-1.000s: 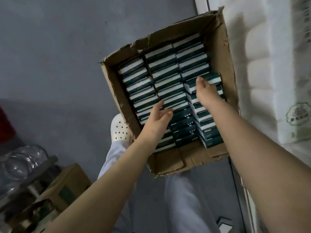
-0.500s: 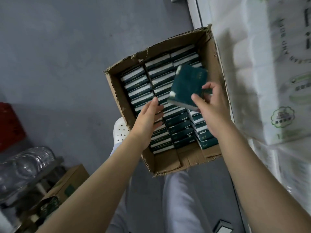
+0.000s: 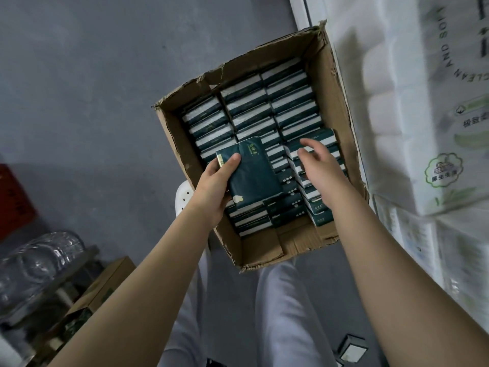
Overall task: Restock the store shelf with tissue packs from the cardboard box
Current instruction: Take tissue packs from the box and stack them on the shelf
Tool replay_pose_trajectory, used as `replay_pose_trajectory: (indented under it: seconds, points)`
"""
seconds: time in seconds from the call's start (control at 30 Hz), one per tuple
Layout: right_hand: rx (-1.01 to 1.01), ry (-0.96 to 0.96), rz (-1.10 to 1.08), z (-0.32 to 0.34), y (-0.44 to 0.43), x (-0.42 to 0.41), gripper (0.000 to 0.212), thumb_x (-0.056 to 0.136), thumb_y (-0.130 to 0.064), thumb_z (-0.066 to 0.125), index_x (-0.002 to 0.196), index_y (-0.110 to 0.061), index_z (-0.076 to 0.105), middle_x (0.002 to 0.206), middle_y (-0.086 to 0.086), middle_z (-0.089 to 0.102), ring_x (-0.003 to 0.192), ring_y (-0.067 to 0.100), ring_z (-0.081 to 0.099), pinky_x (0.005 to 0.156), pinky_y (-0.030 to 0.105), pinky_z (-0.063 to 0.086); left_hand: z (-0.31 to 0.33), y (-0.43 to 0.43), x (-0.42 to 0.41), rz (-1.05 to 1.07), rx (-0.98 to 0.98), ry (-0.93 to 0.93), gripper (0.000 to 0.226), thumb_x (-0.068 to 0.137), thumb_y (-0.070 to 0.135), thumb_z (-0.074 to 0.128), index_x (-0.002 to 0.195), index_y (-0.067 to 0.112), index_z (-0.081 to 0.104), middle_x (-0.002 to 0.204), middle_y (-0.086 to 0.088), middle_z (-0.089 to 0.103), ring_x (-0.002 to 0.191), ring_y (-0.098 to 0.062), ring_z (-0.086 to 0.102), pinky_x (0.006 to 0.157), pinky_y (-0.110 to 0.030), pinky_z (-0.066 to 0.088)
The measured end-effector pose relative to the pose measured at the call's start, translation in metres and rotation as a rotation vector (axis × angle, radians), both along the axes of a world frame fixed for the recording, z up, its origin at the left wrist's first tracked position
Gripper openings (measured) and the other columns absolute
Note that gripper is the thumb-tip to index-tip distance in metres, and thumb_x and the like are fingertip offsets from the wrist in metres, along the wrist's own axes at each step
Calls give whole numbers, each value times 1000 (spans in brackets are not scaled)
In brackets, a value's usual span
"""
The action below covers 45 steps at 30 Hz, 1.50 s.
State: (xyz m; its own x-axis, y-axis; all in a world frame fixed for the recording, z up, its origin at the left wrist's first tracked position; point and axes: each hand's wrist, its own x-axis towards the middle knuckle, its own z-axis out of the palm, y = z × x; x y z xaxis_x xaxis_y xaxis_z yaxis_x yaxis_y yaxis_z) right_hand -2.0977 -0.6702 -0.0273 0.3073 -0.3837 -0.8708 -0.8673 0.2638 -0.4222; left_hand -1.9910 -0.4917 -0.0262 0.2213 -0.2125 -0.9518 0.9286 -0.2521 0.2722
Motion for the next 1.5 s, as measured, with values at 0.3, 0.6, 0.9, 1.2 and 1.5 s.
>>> replay_pose_trajectory:
  seconds: [0.3,0.6,0.9,1.2,1.5]
  points:
    - [8,191,107,-46,-14,14,43,103,-30,40,146,-30,39,137,-1,46,108,21,57,99,41,50,-2,16,-2,-40,49,20,42,89,33,67,128,21,55,116,-4,69,105,-22,68,90,-39,56]
    - [55,237,48,-64,-16,21,49,104,-27,40,151,-32,28,98,-8,47,89,19,55,85,33,55,-10,24,-7,-34,85,35,48,88,33,67,132,20,52,120,-5,67,108,-24,66,96,-44,53]
    - [-137,99,171,-9,2,11,28,102,-32,43,130,-27,44,89,-5,47,73,13,51,60,28,43,30,10,-11,54,105,-4,42,89,28,68,128,19,52,117,-4,68,104,-21,67,87,-38,57]
    - [-557,-143,-65,227,14,9,24,95,-19,57,107,-26,37,101,4,53,76,25,57,59,36,42,216,17,22,113,143,24,34,91,23,67,118,11,51,105,-14,65,82,-26,68,49,-28,55]
    - [-671,-415,-360,488,52,40,59,89,-19,69,136,-30,36,112,-2,52,85,10,58,73,21,48,457,40,92,-95,-136,-175,19,95,25,59,91,6,56,58,-5,63,40,-10,58,38,-16,42]
